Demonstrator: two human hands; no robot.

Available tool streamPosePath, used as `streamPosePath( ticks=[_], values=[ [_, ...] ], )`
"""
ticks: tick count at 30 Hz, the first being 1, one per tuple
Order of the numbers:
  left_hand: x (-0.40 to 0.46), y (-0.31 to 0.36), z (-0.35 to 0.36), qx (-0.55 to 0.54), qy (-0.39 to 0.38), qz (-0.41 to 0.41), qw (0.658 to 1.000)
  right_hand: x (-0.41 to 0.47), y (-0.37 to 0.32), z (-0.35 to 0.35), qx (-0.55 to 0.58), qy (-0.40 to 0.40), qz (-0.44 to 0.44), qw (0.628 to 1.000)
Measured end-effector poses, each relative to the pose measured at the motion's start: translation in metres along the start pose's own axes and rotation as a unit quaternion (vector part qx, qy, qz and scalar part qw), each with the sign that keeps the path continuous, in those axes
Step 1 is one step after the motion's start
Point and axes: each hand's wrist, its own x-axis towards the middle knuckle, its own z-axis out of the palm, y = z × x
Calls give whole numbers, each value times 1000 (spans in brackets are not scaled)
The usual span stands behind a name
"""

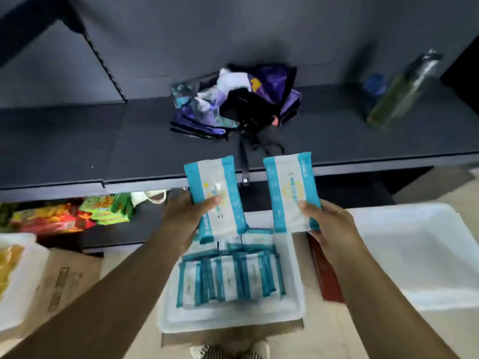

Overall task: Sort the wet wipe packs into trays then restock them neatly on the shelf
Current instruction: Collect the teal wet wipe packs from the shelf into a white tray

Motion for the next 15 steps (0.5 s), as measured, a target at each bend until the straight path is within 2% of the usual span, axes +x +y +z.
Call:
streamPosePath(
  ticks=[5, 8, 12, 15],
  values=[
    [27, -144, -15, 47, 41, -129, 990, 45, 135, -22, -89, 59, 141, 984],
    [43, -215, -18, 64, 49, -176, 981, 73, 199, -26, -113, 88, 204, 968],
    [79, -273, -17, 98, 66, -197, 973, 114, 248, -16, -105, 121, 260, 952],
    [116, -296, -13, 135, 63, -195, 970, 140, 269, -1, 0, 170, 331, 928]
  ],
)
